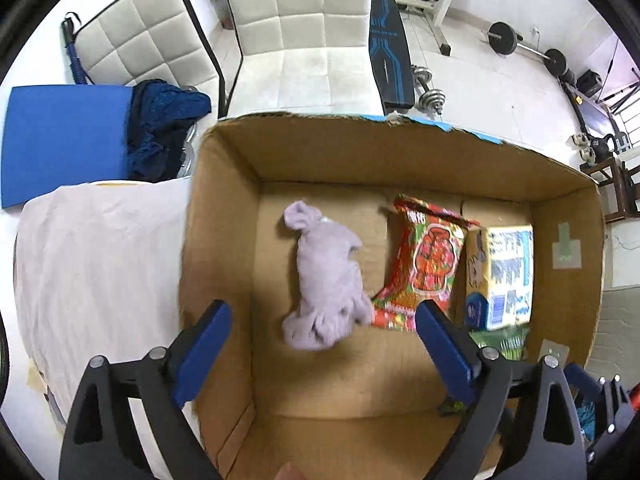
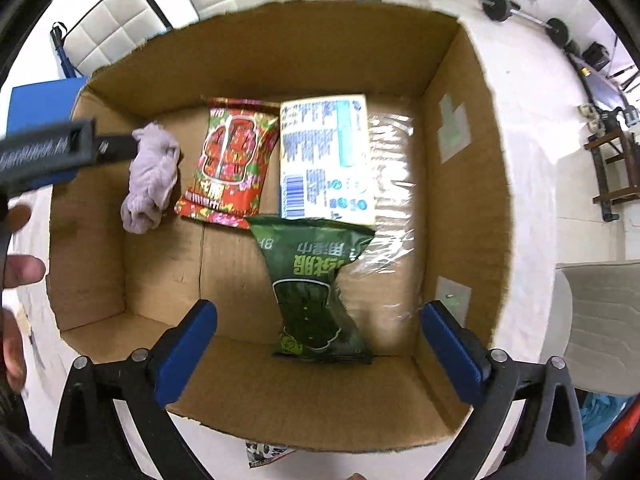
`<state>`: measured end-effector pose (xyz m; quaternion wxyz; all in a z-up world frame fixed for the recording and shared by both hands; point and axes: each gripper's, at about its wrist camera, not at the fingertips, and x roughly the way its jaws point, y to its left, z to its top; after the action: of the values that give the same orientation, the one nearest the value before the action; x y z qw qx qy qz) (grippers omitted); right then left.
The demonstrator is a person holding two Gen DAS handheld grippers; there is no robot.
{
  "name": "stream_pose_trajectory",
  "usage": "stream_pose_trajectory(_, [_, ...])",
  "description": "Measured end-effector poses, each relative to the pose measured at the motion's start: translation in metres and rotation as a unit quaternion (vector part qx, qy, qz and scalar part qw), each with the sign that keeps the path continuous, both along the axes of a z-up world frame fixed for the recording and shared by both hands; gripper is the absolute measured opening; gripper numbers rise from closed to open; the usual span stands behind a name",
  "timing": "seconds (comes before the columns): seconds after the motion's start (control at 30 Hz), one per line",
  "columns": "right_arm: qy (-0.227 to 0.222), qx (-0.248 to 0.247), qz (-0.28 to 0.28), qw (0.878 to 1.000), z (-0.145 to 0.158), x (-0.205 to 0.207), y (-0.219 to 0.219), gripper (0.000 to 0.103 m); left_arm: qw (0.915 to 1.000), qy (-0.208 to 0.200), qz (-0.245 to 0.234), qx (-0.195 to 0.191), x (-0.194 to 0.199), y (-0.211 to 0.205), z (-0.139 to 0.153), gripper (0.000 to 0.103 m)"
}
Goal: Organize soft objects
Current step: 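Withdraw both tools and reach toward the blue tube and orange panda bag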
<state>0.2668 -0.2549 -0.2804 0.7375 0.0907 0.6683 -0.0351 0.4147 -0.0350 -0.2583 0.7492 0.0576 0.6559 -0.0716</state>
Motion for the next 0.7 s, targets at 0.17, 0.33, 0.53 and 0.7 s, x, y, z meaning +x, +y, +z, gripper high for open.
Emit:
stream_pose_trajectory(0.17, [-0.023, -0.017, -0.004, 1.0, 0.026, -0.003, 0.003, 0.103, 0.9994, -0.034, 0.0, -0.005, -0.033, 0.006, 0.026, 0.094])
stream_pose_trajectory(0.33, [-0.058, -0.026, -0.005, 0.998, 0.057, -0.019, 0.007, 0.103, 0.9975, -0.071, 0.002, -0.006, -0.065, 0.017, 0.052, 0.094])
stream_pose_trajectory(0.53, [-0.095, -0.028, -0.009, 0.995, 0.091, -0.046, 0.011, 0.103, 0.9943, -0.107, -0.006, 0.004, -0.102, 0.023, 0.082, 0.094])
stream_pose_trajectory(0.7, [-0.123, -0.027, -0.02, 0.992, 0.116, -0.069, 0.011, 0.103, 0.9928, -0.12, -0.007, 0.002, -0.122, 0.022, 0.1, 0.094])
